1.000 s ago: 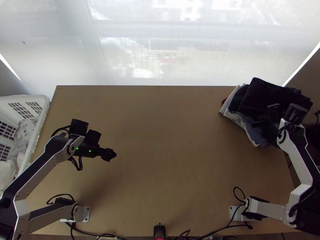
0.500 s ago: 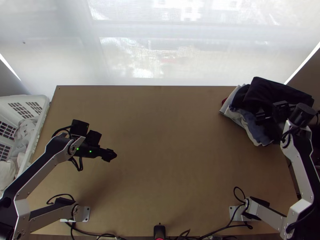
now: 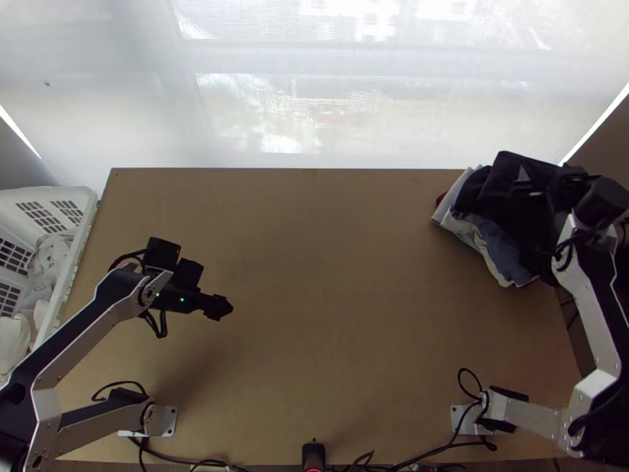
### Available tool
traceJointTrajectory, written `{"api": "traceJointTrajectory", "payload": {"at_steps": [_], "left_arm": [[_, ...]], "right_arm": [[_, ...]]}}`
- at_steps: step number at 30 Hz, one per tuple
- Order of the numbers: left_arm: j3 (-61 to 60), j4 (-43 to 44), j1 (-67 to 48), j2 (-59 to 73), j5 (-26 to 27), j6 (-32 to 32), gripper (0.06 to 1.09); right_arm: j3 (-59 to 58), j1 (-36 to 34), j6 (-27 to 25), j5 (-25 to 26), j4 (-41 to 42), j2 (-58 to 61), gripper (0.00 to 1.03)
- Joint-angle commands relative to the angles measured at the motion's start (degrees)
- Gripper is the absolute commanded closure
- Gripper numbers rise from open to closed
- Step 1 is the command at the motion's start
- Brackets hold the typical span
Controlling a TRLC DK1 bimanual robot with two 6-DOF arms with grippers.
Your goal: Fold the t-shirt
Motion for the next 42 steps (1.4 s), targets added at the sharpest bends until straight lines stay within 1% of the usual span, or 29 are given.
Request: {"api": "traceJointTrajectory", "payload": {"at_steps": [1, 6, 11, 16, 23, 27, 32, 42], "left_arm": [[-1.9, -0.5, -0.4, -1.7, -0.5, -0.5, 0.1], [-3.1, -1.1, 0.7, -3.1, -1.3, -0.4, 0.1], [-2.3, -1.5, 1.5, -2.1, -2.0, -0.1, 0.1], [-1.2, -1.5, 1.5, 0.1, -2.7, 0.0, 0.1], [0.6, -1.5, 1.5, 2.5, -3.0, 0.2, 0.1], [0.7, -1.5, 1.4, 2.7, -3.0, 0.3, 0.1], [0.8, -1.3, 1.2, 2.6, -3.0, 0.3, 0.1], [0.9, -1.0, 1.0, -0.1, -2.8, 0.0, 0.1]], "right_arm": [[9.3, -0.9, 6.1, 0.0, 3.1, 17.5, 0.04], [12.9, -2.7, 8.2, -0.2, 3.0, 28.2, 0.04], [10.7, -4.0, 9.4, -0.2, 3.5, 33.8, 0.04], [5.4, -4.4, 9.5, -0.2, 7.0, 35.2, 0.04], [-5.4, -4.6, 9.6, -0.3, 12.2, 33.8, 0.04], [-7.3, -4.6, 9.6, -0.2, 13.1, 31.1, 0.04], [-2.9, -4.0, 9.4, -0.2, 12.7, 25.4, 0.04], [15.8, 1.8, 9.3, -0.3, -0.8, 17.2, 0.04]]}}
